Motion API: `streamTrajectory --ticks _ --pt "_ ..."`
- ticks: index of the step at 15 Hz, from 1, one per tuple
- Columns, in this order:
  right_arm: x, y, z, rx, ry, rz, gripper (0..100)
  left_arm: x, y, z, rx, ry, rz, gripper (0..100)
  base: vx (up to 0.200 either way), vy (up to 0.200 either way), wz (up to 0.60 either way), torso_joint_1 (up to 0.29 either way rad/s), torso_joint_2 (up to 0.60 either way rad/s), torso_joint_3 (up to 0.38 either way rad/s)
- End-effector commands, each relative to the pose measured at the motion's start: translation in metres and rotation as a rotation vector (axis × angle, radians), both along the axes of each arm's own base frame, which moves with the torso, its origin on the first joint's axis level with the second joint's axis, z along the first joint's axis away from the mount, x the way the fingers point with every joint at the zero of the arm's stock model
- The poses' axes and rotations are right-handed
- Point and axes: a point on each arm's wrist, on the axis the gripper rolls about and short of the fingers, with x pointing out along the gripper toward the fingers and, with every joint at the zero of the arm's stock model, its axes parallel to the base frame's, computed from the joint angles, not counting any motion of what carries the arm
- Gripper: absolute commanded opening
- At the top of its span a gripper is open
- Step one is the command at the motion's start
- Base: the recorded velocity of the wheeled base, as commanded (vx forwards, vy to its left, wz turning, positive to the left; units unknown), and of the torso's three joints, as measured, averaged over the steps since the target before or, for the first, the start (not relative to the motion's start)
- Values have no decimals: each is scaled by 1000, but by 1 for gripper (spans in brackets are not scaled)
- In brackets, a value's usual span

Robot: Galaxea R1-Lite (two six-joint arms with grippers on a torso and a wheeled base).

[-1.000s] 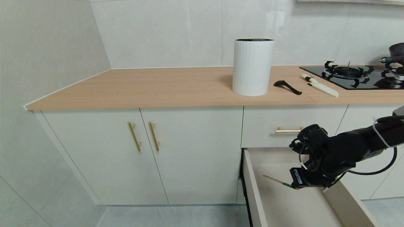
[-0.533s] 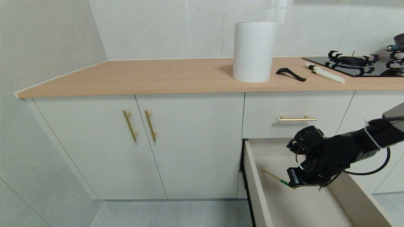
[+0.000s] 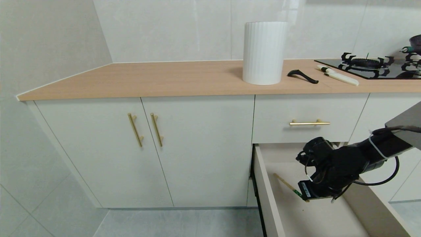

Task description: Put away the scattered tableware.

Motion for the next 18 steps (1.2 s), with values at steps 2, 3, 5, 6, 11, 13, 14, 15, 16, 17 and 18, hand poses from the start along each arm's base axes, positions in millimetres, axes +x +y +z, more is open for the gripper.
streamTrajectory --ticks 2,3,5,6,11,13,14,15,16,17,18 --pt "2 5 -30 -30 65 11 0 0 0 0 0 2 0 100 0 0 0 0 0 0" --pt "4 7 -39 -37 74 14 0 0 0 0 0 2 0 100 0 0 0 0 0 0" --pt "5 9 -50 -59 76 13 0 0 0 0 -2 2 0 100 0 0 0 0 0 0" --pt "7 12 -59 -80 60 12 0 0 0 0 0 2 0 100 0 0 0 0 0 0" --pt "8 20 -74 -129 23 14 0 0 0 0 0 2 0 100 0 0 0 0 0 0" --pt "8 21 -77 -154 21 12 0 0 0 0 0 2 0 100 0 0 0 0 0 0" --pt "8 21 -77 -167 18 9 0 0 0 0 0 2 0 100 0 0 0 0 0 0" --pt "8 21 -77 -171 17 8 0 0 0 0 0 2 0 100 0 0 0 0 0 0" --pt "7 21 -77 -171 19 8 0 0 0 0 0 2 0 100 0 0 0 0 0 0" --pt "7 21 -77 -171 19 8 0 0 0 0 0 2 0 100 0 0 0 0 0 0" --pt "7 21 -77 -171 19 8 100 0 0 0 0 2 0 100 0 0 0 0 0 0"
